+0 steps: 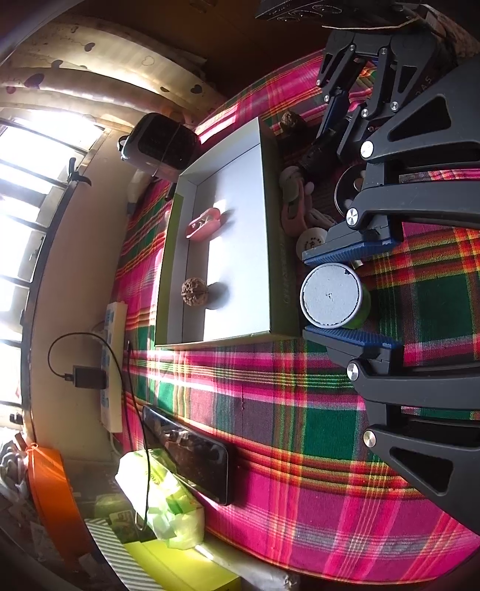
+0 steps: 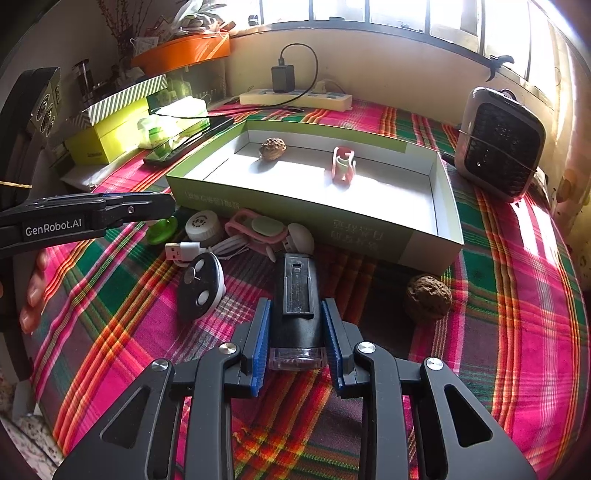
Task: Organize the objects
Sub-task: 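Carry spool and flashlight into the white box and open both grippers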
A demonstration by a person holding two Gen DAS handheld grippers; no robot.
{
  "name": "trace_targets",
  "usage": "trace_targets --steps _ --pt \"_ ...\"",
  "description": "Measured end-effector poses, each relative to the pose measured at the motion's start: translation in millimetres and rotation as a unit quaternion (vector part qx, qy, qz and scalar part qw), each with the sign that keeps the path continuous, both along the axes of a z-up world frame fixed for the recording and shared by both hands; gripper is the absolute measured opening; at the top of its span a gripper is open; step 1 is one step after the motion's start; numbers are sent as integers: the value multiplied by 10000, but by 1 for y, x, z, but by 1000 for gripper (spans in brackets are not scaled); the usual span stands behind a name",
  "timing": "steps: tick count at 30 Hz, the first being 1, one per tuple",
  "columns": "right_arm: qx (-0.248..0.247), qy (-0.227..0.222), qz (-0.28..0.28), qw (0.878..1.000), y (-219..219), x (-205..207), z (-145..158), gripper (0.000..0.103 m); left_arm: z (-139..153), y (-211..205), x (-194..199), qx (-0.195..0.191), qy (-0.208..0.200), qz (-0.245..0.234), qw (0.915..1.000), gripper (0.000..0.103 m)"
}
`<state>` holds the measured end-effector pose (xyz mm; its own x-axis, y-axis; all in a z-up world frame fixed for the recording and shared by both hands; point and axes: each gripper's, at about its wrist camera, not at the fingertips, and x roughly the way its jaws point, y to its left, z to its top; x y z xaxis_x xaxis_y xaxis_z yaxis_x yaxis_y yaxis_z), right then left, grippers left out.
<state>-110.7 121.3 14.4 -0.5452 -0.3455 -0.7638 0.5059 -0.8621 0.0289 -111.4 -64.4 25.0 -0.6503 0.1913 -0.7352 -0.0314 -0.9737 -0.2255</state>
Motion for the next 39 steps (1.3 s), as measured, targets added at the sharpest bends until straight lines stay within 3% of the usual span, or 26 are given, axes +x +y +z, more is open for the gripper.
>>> trace_targets --steps 22,39 --pt "-381 201 -213 9988 16 1 28 29 35 10 -2 26 305 -246 9992 32" --pt "-312 239 -459 9982 13 -45 42 29 42 37 -59 33 330 -610 9976 32"
